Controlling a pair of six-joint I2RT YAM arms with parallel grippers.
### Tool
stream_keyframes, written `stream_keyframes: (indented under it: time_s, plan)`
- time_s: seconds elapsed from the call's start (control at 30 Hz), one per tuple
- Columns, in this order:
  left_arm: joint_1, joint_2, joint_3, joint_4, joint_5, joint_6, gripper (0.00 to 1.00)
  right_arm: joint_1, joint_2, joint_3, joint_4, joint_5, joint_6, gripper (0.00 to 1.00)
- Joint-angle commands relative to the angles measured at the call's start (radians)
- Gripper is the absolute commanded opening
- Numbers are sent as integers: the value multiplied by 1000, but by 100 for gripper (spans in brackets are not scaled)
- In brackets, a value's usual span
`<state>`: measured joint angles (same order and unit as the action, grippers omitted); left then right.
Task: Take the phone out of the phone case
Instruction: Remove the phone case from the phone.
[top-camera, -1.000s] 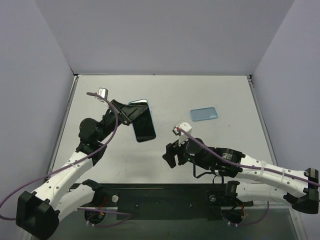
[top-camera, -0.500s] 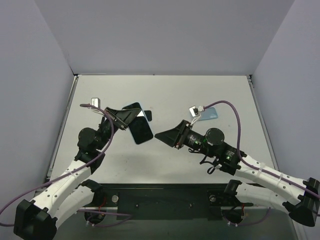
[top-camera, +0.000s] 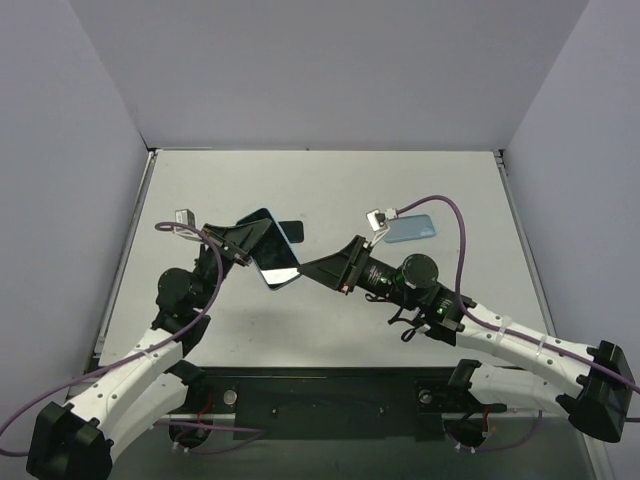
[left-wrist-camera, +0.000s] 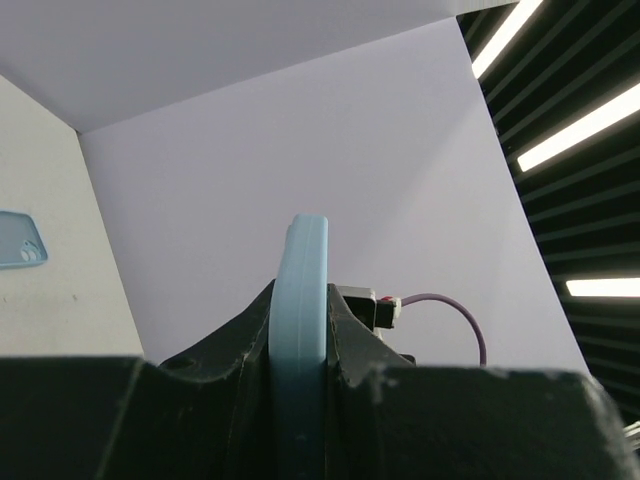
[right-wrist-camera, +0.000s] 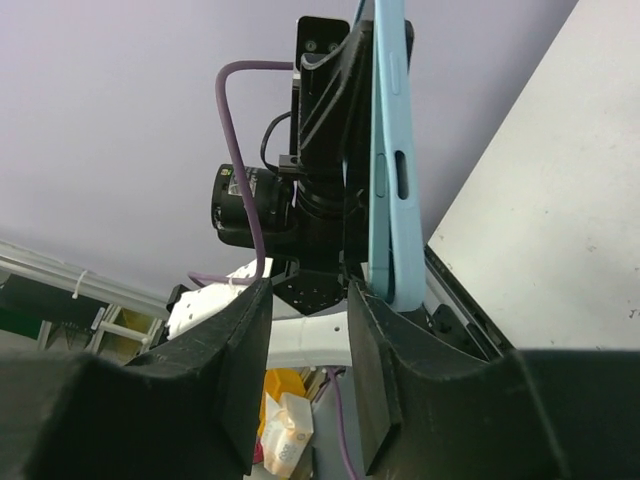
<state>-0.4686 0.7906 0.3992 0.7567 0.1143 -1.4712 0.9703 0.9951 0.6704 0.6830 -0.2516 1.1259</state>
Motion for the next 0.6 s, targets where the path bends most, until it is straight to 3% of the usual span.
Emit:
stream_keyframes:
  time_s: [0.0,0.57]
  plan:
    - [-1,-4,-8,193,-50,-95,0,22,16,-9,79,12,-11,35]
    - [-24,16,-10,230,-107,-143,0,45,83,46,75,3,-44,36]
